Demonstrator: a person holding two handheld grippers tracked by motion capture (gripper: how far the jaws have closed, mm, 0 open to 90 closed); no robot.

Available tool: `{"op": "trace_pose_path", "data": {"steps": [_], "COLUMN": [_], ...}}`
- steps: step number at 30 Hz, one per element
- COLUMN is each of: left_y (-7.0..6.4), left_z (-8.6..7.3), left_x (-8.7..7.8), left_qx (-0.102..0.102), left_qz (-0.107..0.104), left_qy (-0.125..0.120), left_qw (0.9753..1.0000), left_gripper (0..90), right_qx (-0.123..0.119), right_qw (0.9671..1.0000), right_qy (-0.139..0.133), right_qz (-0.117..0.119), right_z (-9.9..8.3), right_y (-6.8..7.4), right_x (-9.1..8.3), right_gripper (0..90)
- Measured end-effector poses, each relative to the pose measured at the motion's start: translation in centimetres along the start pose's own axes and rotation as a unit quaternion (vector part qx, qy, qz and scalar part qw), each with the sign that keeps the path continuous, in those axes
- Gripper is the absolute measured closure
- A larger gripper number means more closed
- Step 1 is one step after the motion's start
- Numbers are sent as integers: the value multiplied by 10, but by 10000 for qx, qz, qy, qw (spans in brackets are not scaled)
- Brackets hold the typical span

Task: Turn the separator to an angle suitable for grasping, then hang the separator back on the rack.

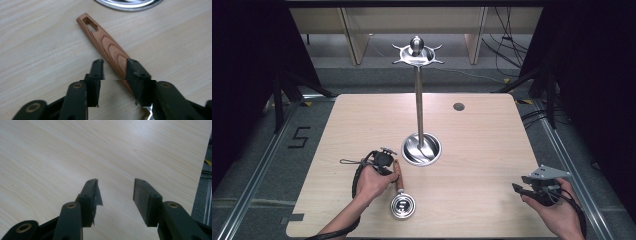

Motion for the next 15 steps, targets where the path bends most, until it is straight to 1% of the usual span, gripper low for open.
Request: {"op": "trace_pose_path", "data": {"steps": [1,2,3,4,5,6,7,8,9,11,12,13,14,15], "left_y": [0,-1,-2,-3,-3,-3,-4,-5,-6,-7,-7,-7,-11,-11], "left_z": [2,3,4,5,5,5,6,8,8,9,11,11,13,13], "left_x": [2,3,5,6,6,6,6,6,6,7,8,8,10,10], "left_qx": [-27,-95,-137,-164,-218,-218,-237,-254,-263,-296,-314,-314,-516,-516], "left_qz": [24,3,-45,-93,-7,-7,-28,-20,-5,-31,42,42,110,110], "left_qy": [13,44,37,26,34,34,68,65,91,103,127,127,41,41], "left_qw": [10000,9999,9999,9998,9998,9998,9997,9997,9996,9995,9994,9994,9986,9986], "left_gripper": [591,572,563,557,550,543,539,535,534,533,533,532,526,523], "right_qx": [-16,-32,30,154,119,148,90,44,16,-20,-50,-71,-94,28], "right_qw": [10000,10000,10000,9999,9999,9999,10000,10000,10000,10000,10000,10000,9999,10000], "right_qy": [-11,-33,-27,57,18,18,28,-36,-11,-53,-34,-43,-47,-36], "right_qz": [0,-25,-13,-4,-17,-13,-11,-37,2,-28,27,29,29,39], "right_z": [0,0,0,-1,0,0,0,1,2,1,2,2,2,2], "right_y": [-1,-2,-1,0,0,1,0,0,1,1,3,3,3,3], "right_x": [-1,-2,-3,-5,-5,-5,-5,-3,-3,-2,-2,-2,-2,-3], "right_gripper": [551,551,550,550,549,549,548,547,546,546,546,546,546,546]}}
Point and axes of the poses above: each handheld gripper's, and its own axes: x roughly forward along the jaws, z roughly out of its top, y roughly to its left, the point moved 10 cm from there along x, roughly forward along the jaws, and after that the axes turned 6 degrees about -z, right-handed, at the moved point
